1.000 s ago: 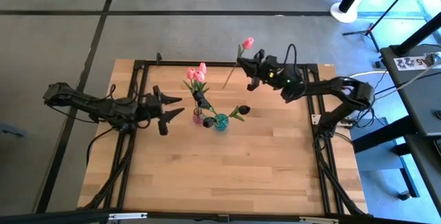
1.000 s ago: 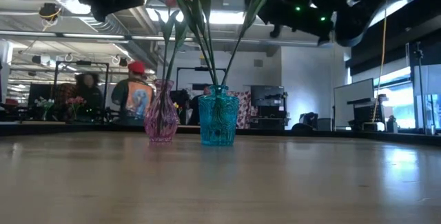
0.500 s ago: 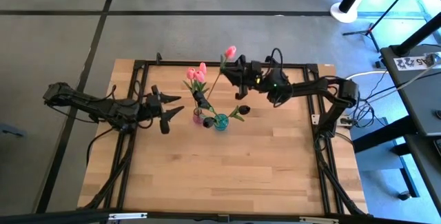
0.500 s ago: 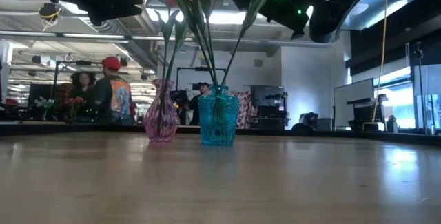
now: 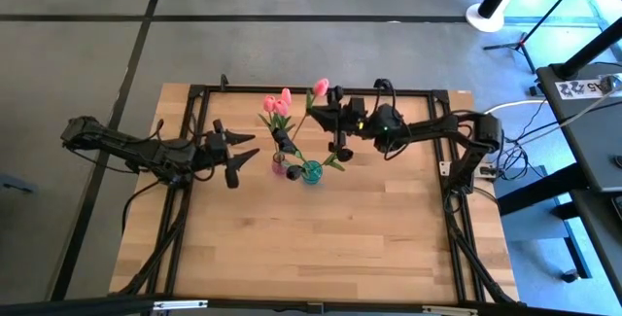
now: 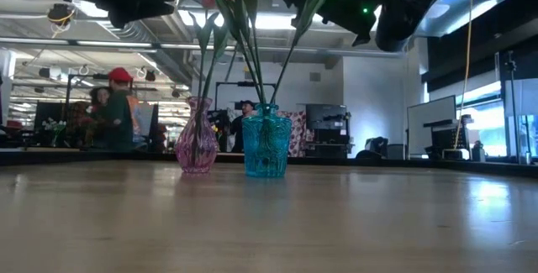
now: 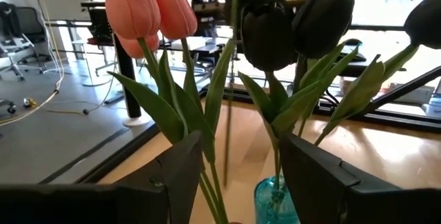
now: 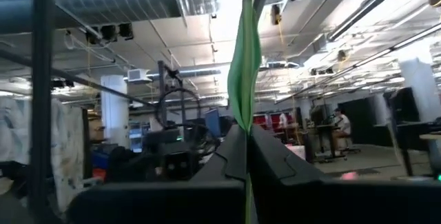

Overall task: Sort flowers into vase by color
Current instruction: Put the pink tulip into the pink vase

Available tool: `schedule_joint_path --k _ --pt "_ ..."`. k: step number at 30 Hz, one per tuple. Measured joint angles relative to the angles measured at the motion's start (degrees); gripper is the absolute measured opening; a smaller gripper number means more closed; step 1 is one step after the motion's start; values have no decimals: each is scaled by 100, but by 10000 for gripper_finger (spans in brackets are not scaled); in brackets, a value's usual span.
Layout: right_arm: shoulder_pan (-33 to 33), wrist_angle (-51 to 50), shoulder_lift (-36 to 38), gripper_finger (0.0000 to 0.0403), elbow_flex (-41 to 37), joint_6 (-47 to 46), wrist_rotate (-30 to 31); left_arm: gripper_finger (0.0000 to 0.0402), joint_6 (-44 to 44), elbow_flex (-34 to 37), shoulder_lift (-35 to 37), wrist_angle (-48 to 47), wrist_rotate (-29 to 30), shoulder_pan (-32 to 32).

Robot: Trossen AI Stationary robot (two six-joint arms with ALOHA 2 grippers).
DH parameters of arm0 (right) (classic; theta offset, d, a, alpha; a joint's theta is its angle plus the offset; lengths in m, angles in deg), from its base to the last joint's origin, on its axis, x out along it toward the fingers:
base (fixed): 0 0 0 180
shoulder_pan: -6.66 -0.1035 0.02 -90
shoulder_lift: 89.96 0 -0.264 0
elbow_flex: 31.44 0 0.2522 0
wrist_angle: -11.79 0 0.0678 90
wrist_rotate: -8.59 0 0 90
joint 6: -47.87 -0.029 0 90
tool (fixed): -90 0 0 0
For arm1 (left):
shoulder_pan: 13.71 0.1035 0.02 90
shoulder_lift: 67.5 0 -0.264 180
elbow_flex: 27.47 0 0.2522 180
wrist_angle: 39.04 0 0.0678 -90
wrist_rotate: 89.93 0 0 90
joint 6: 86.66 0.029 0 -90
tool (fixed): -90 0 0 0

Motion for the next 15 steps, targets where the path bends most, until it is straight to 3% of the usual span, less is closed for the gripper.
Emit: schedule_joint_path --k 15 --pt "-183 264 -766 1 426 -129 -63 190 -122 0 -2 41 0 -1"
